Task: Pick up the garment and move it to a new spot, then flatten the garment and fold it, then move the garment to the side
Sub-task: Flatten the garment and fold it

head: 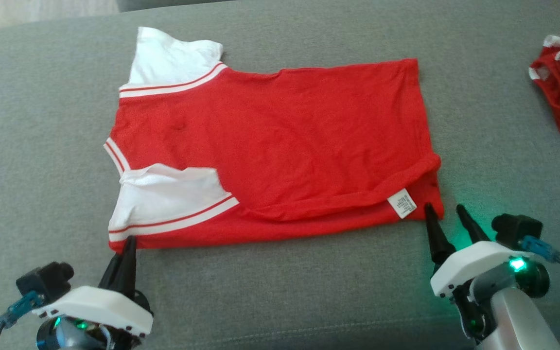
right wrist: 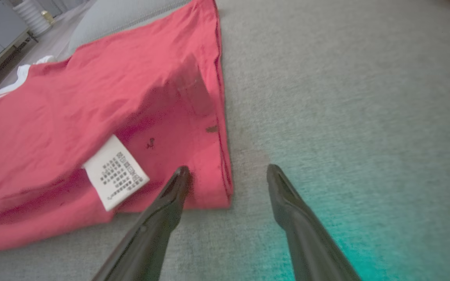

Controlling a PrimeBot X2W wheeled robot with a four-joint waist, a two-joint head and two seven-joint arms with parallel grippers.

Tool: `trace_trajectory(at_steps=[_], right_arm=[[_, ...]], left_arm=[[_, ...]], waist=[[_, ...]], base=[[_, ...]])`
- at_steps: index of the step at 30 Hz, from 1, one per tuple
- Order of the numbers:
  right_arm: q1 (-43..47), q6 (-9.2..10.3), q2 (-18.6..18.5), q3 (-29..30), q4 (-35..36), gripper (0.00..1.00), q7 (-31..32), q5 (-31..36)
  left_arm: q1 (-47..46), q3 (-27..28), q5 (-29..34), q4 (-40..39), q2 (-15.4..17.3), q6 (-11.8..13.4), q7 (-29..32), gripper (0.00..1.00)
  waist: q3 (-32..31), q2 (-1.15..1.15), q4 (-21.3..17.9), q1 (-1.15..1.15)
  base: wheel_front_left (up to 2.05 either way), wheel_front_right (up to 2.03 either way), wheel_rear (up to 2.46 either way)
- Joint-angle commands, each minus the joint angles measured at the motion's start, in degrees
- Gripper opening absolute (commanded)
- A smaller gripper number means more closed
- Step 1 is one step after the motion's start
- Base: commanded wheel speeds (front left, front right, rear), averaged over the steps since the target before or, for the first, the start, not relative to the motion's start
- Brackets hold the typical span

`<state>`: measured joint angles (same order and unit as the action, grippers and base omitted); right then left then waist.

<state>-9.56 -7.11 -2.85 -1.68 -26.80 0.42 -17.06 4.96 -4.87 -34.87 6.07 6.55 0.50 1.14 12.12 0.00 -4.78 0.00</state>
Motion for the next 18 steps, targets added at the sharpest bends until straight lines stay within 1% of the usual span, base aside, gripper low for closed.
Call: trace_trajectory(at_steps=[1, 3, 4, 5, 6, 8, 10, 13, 18], right_arm=[[-2.09, -0.37, -0.03, -1.58, 0.47, 1.00, 0.70, 0.39], [-2.81, -0.37, -0.03, -1.83, -1.41, 1.00, 1.81, 0.28], [-3.22, -0.37, -0.03, -1.96, -2.33, 0.97, 2.24, 0.37], [-3.66, -0.37, -0.03, -2.07, -3.14, 0.82, 2.48, 0.16], [-4.07, -0.37, -0.03, -2.34, -3.95, 0.57, 2.81, -0.14], [-4.82, -0.37, -0.03, -2.95, -5.22, 0.23, 3.49, -0.90], [-5.49, -0.37, -0.03, -3.34, -5.83, 0.00, 3.88, -1.49], [-6.16, -0.37, -0.03, -3.55, -5.34, 0.00, 4.32, -2.81], [-5.94, -0.37, -0.03, -2.39, -2.40, 0.00, 5.72, -4.48]], left_arm=[[-2.29, 1.65, 0.58, -2.39, 0.14, -0.05, -0.68, 0.00], [-2.26, 1.21, 0.66, -3.02, -0.07, -0.09, -0.92, 0.00], [-2.24, 0.96, 0.69, -3.25, -0.18, -0.13, -1.01, 0.00], [-2.24, 0.73, 0.70, -3.45, -0.30, -0.18, -1.16, 0.00], [-2.25, 0.52, 0.67, -3.59, -0.43, -0.23, -1.32, 0.00], [-2.28, 0.23, 0.62, -3.73, -0.64, -0.27, -1.69, 0.00], [-2.38, 0.00, 0.63, -3.86, -0.78, -0.36, -2.15, 0.00], [-2.58, -0.07, 0.61, -4.31, -0.85, -0.43, -2.74, 0.00], [-2.60, 0.14, 0.65, -5.72, -0.54, -0.53, -3.43, 0.00]], waist=[[-0.24, 0.00, 0.62, 0.00], [-0.40, 0.00, 1.02, 0.00], [-0.48, 0.00, 1.24, 0.00], [-0.56, 0.00, 1.43, 0.00], [-0.65, 0.00, 1.62, 0.00], [-0.81, 0.00, 1.85, 0.00], [-0.99, 0.00, 2.02, 0.00], [-1.30, 0.00, 2.06, 0.00], [-1.74, 0.00, 1.88, 0.00]], base=[[0.00, 0.00, 0.00], [0.00, 0.00, 0.00], [0.00, 0.00, 0.00], [0.00, 0.00, 0.00], [0.00, 0.00, 0.00], [0.00, 0.00, 0.00], [0.00, 0.00, 0.00], [0.00, 0.00, 0.00], [0.00, 0.00, 0.00]])
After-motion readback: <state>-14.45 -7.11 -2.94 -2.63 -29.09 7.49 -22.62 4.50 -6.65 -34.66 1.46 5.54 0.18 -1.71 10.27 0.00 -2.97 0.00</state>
